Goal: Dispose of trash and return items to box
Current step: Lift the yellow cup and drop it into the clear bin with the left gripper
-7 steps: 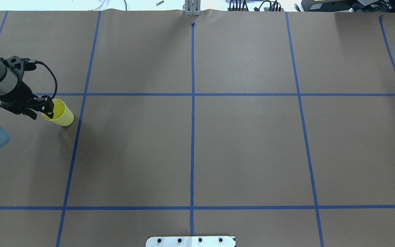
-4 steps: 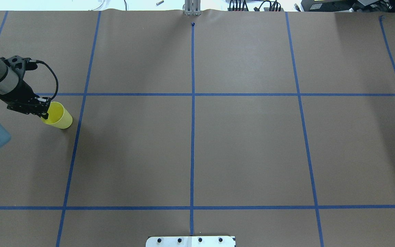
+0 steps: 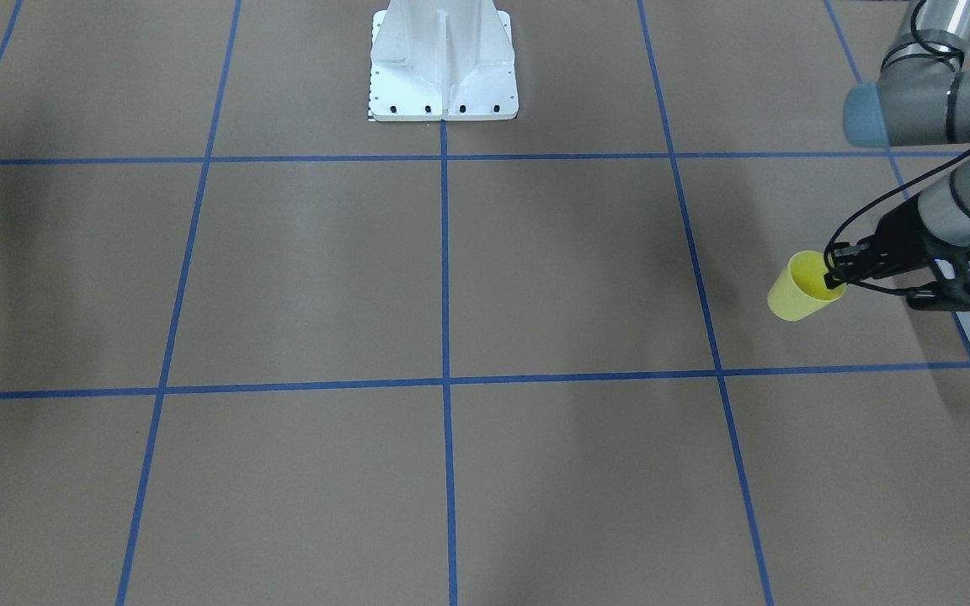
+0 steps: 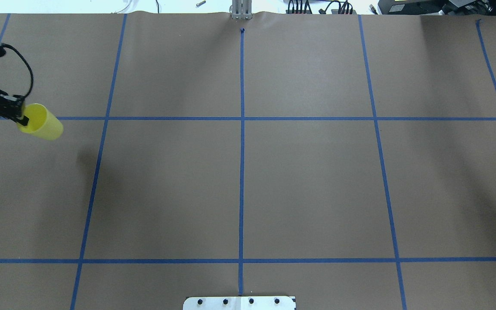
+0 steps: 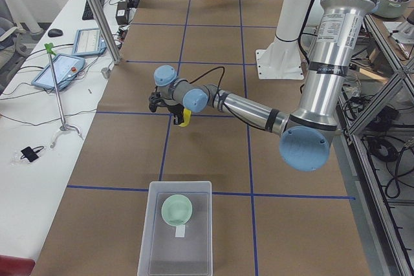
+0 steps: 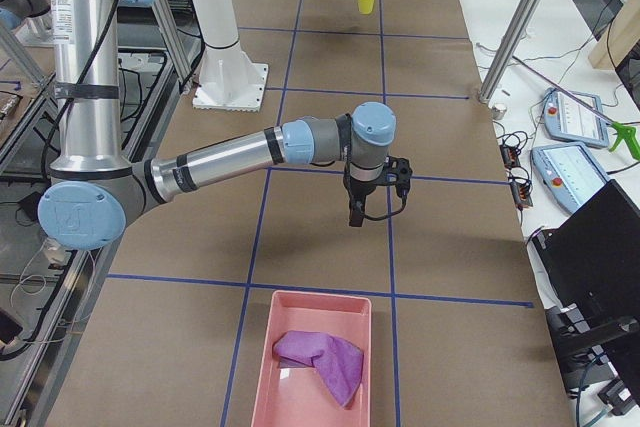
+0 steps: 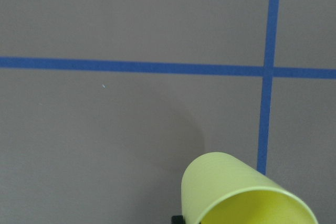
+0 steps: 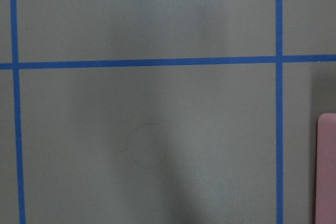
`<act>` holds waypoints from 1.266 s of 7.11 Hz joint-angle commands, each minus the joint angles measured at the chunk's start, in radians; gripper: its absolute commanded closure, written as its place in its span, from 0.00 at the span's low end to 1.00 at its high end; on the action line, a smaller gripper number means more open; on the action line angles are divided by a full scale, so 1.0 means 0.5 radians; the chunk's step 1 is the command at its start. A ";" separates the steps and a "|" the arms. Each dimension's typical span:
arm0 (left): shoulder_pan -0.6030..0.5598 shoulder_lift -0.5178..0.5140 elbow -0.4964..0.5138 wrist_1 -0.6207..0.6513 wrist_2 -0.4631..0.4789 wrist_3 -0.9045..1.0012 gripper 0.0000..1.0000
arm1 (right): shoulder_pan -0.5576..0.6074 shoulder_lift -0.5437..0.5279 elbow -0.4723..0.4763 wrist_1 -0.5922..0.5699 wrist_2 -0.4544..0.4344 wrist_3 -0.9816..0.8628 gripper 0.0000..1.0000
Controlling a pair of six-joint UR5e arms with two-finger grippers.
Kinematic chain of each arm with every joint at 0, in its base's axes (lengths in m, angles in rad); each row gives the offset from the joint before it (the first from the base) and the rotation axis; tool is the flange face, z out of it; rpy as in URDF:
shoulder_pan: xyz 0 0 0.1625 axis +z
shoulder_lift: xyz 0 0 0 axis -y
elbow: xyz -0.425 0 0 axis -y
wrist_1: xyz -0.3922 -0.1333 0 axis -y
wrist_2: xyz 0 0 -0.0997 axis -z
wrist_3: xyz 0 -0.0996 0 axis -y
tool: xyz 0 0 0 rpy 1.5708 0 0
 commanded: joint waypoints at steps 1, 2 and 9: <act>-0.429 -0.001 0.058 0.384 -0.006 0.844 1.00 | -0.128 0.001 0.012 0.134 -0.001 0.213 0.00; -0.625 -0.007 0.171 0.458 -0.005 1.192 1.00 | -0.150 0.010 0.015 0.135 -0.001 0.235 0.00; -1.042 -0.038 1.361 -0.172 0.108 2.024 1.00 | -0.187 0.029 0.030 0.135 -0.007 0.272 0.00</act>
